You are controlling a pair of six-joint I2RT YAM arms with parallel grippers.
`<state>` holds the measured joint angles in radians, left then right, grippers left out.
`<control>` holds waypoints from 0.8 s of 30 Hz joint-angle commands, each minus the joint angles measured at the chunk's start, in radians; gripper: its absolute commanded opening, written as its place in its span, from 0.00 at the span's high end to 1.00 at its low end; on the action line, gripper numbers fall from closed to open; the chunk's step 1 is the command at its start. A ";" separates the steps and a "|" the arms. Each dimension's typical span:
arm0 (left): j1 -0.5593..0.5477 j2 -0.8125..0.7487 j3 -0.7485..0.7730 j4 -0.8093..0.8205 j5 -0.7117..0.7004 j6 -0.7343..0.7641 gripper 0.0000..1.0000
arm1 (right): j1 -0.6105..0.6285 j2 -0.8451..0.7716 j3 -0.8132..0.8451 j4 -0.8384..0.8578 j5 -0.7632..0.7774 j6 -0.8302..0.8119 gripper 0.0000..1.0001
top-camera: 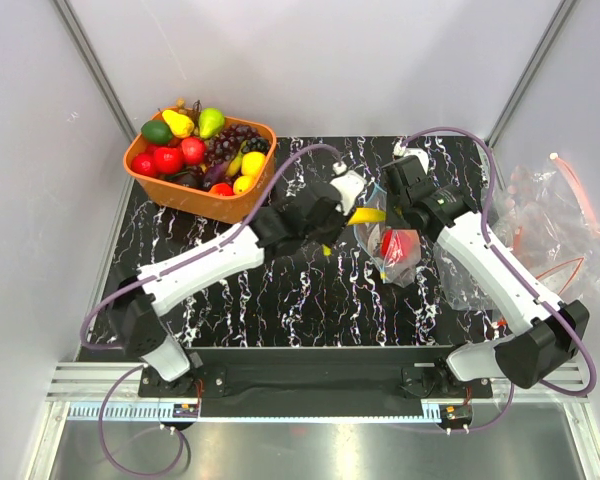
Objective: Place the food in the zip-top bag and seal the zipper
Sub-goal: Place the fake fruit in the zipper food storage bag.
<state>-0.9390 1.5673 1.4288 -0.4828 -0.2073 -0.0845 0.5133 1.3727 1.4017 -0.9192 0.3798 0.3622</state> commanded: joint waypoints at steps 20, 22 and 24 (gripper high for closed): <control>-0.069 0.382 0.648 -0.508 -0.235 -0.222 0.73 | 0.004 -0.096 -0.064 0.125 -0.211 0.084 1.00; -0.073 0.392 0.659 -0.507 -0.234 -0.227 0.72 | 0.004 -0.096 -0.069 0.140 -0.223 0.092 1.00; -0.076 0.402 0.665 -0.502 -0.242 -0.242 0.72 | 0.005 -0.104 -0.076 0.158 -0.235 0.096 1.00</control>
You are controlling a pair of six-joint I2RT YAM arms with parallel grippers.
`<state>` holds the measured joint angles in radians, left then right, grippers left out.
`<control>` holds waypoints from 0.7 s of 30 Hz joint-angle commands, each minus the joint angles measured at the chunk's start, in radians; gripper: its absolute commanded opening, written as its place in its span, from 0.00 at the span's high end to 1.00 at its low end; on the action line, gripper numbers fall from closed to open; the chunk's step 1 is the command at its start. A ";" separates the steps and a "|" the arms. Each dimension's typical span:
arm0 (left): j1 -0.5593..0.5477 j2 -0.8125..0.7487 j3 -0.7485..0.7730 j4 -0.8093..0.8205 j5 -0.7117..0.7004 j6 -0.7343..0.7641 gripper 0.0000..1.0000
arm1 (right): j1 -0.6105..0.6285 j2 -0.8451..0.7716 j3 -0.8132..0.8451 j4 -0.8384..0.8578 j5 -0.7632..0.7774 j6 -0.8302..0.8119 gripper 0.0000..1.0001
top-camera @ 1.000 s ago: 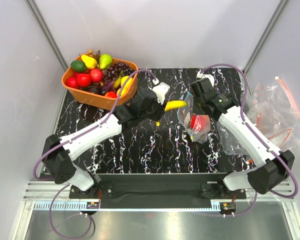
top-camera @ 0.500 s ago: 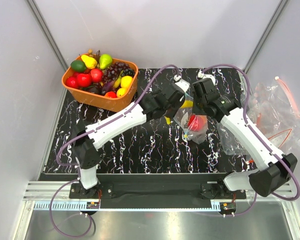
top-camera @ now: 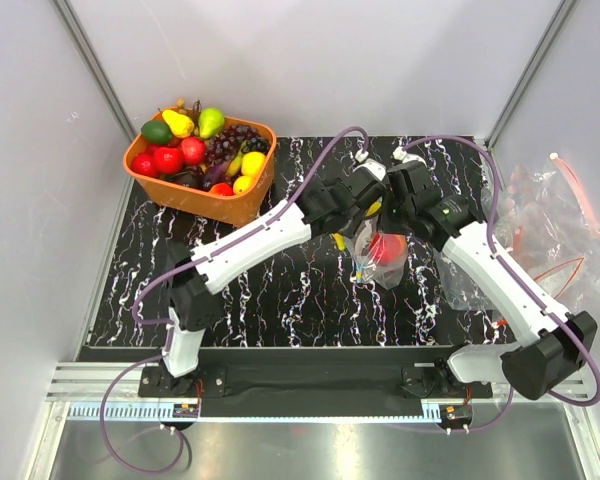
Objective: Place the food in the zip-top bag and seal the zipper
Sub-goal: Place the fake fruit in the zipper food storage bag.
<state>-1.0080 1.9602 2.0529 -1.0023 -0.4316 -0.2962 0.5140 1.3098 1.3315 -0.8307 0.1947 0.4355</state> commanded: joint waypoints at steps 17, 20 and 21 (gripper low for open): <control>-0.020 0.055 -0.082 0.309 -0.187 -0.074 0.71 | 0.003 -0.086 -0.052 0.107 -0.118 0.065 1.00; -0.029 0.046 -0.108 0.330 -0.173 -0.078 0.37 | 0.004 -0.090 -0.057 0.110 -0.110 0.063 1.00; -0.030 0.040 -0.118 0.338 -0.168 -0.080 0.31 | 0.004 -0.092 -0.055 0.108 -0.098 0.065 1.00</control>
<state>-1.0245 2.0266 1.9491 -0.7815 -0.5724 -0.3676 0.5121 1.2476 1.2694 -0.7654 0.1135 0.4908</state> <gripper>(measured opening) 0.635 0.028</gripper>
